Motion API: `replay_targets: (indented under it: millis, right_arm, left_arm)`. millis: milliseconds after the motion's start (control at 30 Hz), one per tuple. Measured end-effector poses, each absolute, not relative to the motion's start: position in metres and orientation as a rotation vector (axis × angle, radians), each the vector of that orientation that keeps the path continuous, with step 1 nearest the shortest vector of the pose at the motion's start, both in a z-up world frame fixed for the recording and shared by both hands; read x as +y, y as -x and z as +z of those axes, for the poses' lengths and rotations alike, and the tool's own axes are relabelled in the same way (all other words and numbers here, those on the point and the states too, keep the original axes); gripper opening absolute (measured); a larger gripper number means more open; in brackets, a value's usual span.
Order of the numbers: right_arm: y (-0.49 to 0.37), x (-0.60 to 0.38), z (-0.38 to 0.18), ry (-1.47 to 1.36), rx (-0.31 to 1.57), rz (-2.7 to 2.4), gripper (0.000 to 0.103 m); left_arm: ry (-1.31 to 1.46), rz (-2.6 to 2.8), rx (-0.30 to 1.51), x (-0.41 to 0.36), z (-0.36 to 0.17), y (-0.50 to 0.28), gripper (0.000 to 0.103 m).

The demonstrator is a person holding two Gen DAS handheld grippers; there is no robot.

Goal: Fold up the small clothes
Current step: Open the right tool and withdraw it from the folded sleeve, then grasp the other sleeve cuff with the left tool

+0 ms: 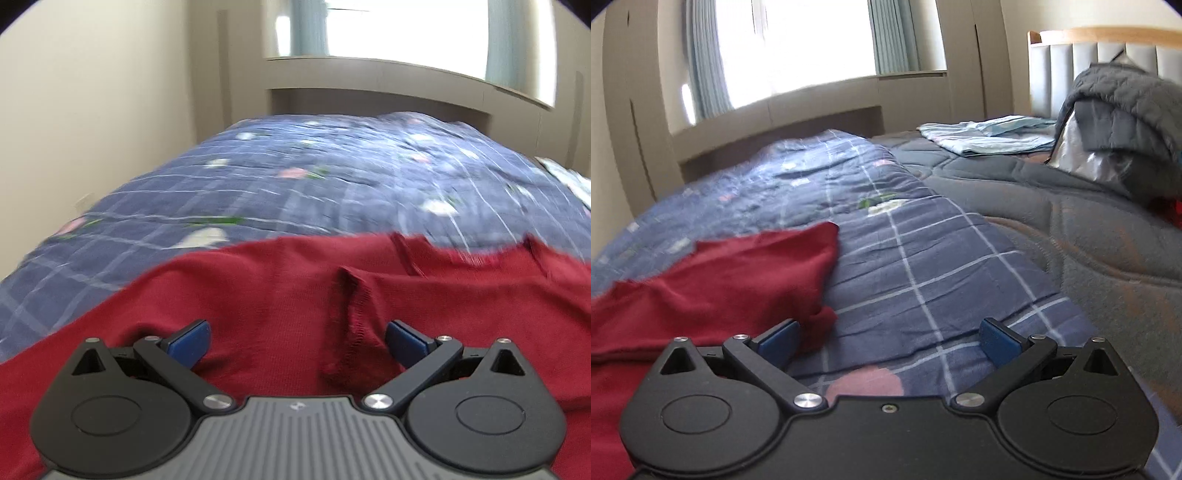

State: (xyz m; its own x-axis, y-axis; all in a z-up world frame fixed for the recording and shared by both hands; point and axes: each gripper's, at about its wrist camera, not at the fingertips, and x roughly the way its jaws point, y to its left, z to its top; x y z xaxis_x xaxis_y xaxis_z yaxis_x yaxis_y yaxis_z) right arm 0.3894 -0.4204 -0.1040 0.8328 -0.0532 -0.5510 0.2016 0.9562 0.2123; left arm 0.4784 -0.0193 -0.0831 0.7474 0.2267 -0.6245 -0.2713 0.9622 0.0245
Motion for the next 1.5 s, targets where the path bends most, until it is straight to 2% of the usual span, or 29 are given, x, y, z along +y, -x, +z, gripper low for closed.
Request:
replay_targets:
  millis: [233, 600, 767, 933, 1167, 1300, 1400, 1467, 1500]
  right_arm:
    - [-0.372, -0.432, -0.101, -0.395, 0.535, -0.128, 0.103]
    - [-0.309, -0.356, -0.045, -0.180, 0.575, 0.020, 0.103]
    - [-0.280, -0.289, -0.036, -0.097, 0.566, 0.213, 0.103]
    - [-0.263, -0.218, -0.056, 0.187, 0.549, 0.226, 0.103]
    - [-0.262, -0.201, -0.078, 0.302, 0.568, 0.227, 0.102]
    - [-0.265, -0.213, -0.085, 0.227, 0.582, 0.256, 0.102]
    - [-0.269, -0.219, -0.086, 0.174, 0.597, 0.281, 0.102]
    - [-0.271, -0.223, -0.087, 0.150, 0.606, 0.292, 0.102]
    - [-0.271, -0.223, -0.087, 0.142, 0.609, 0.295, 0.102]
  left_arm:
    - [0.238, 0.364, 0.600, 0.027, -0.031, -0.390, 0.103]
    - [0.489, 0.568, 0.599, 0.136, -0.034, -0.222, 0.103]
    - [0.468, 0.674, 0.637, 0.166, -0.047, -0.203, 0.103]
    - [0.637, 0.798, 0.621, 0.204, -0.058, -0.177, 0.103]
    - [0.785, 0.775, 0.528, 0.233, -0.070, -0.163, 0.102]
    - [0.794, 0.834, 0.537, 0.240, -0.074, -0.165, 0.093]
    - [0.764, 0.837, 0.552, 0.242, -0.075, -0.169, 0.075]
    - [0.761, 0.825, 0.569, 0.244, -0.076, -0.172, 0.048]
    - [0.769, 0.814, 0.577, 0.246, -0.076, -0.174, 0.041]
